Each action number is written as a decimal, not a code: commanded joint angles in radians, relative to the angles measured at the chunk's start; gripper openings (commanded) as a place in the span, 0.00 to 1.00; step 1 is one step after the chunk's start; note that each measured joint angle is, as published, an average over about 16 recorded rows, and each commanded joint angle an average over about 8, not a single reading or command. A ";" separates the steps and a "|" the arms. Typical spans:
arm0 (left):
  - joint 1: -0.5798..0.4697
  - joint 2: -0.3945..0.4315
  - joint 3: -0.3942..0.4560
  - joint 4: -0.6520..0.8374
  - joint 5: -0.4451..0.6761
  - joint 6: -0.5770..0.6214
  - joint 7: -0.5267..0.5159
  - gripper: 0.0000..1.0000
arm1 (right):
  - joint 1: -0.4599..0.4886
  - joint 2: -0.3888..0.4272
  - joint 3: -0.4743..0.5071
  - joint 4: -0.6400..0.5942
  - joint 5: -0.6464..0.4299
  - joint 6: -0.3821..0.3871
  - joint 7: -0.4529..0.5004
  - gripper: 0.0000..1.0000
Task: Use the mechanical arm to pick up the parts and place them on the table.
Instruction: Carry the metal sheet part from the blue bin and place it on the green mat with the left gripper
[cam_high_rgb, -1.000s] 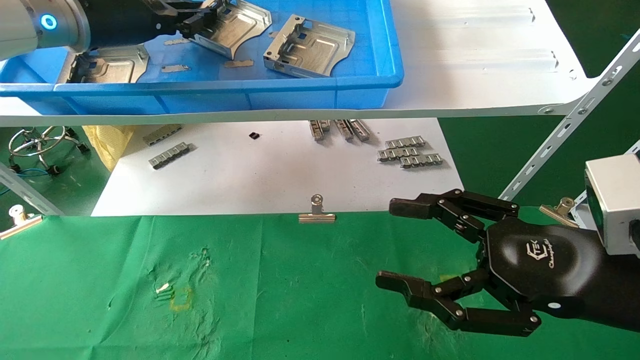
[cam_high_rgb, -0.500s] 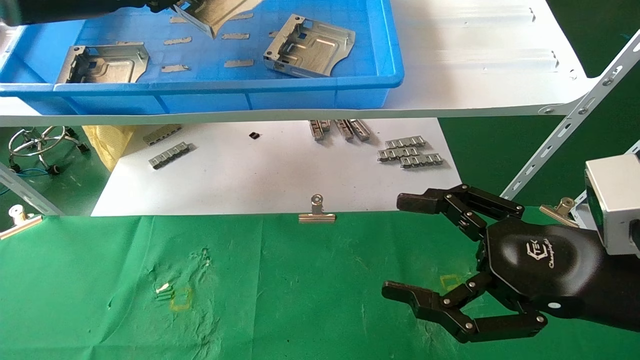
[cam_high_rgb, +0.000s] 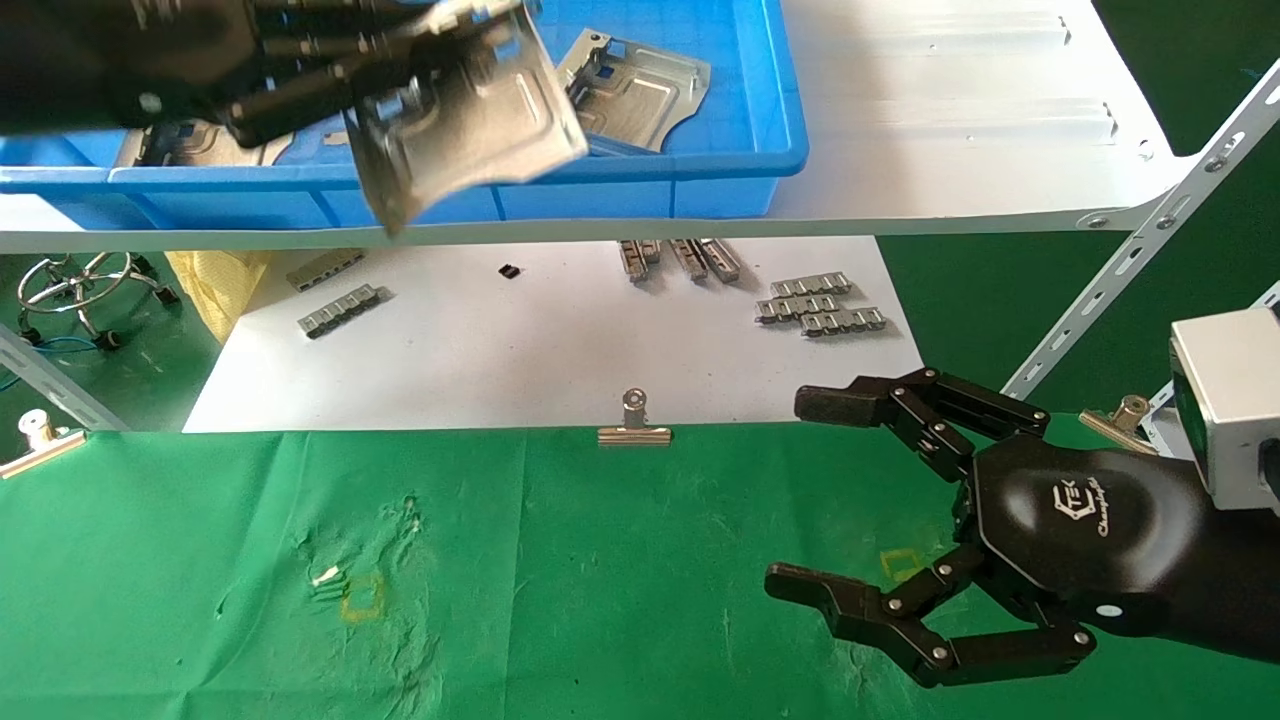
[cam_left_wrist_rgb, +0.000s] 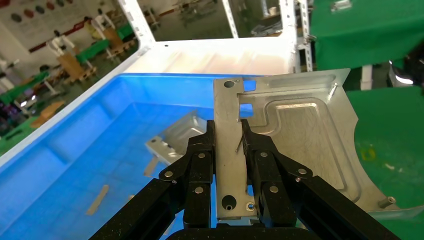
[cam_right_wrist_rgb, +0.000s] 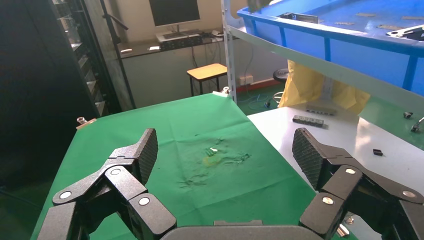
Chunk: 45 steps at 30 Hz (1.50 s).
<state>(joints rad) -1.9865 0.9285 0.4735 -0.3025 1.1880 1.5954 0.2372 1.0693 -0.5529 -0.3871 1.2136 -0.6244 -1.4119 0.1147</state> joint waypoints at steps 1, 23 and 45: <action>0.030 -0.012 -0.002 -0.041 -0.027 0.018 0.018 0.00 | 0.000 0.000 0.000 0.000 0.000 0.000 0.000 1.00; 0.420 -0.246 0.268 -0.256 -0.221 -0.018 0.485 0.00 | 0.000 0.000 0.000 0.000 0.000 0.000 0.000 1.00; 0.421 -0.143 0.370 0.105 -0.129 -0.023 0.688 1.00 | 0.000 0.000 0.000 0.000 0.000 0.000 0.000 1.00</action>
<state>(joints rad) -1.5646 0.7861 0.8399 -0.1958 1.0543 1.5693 0.9246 1.0693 -0.5529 -0.3871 1.2136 -0.6244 -1.4119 0.1147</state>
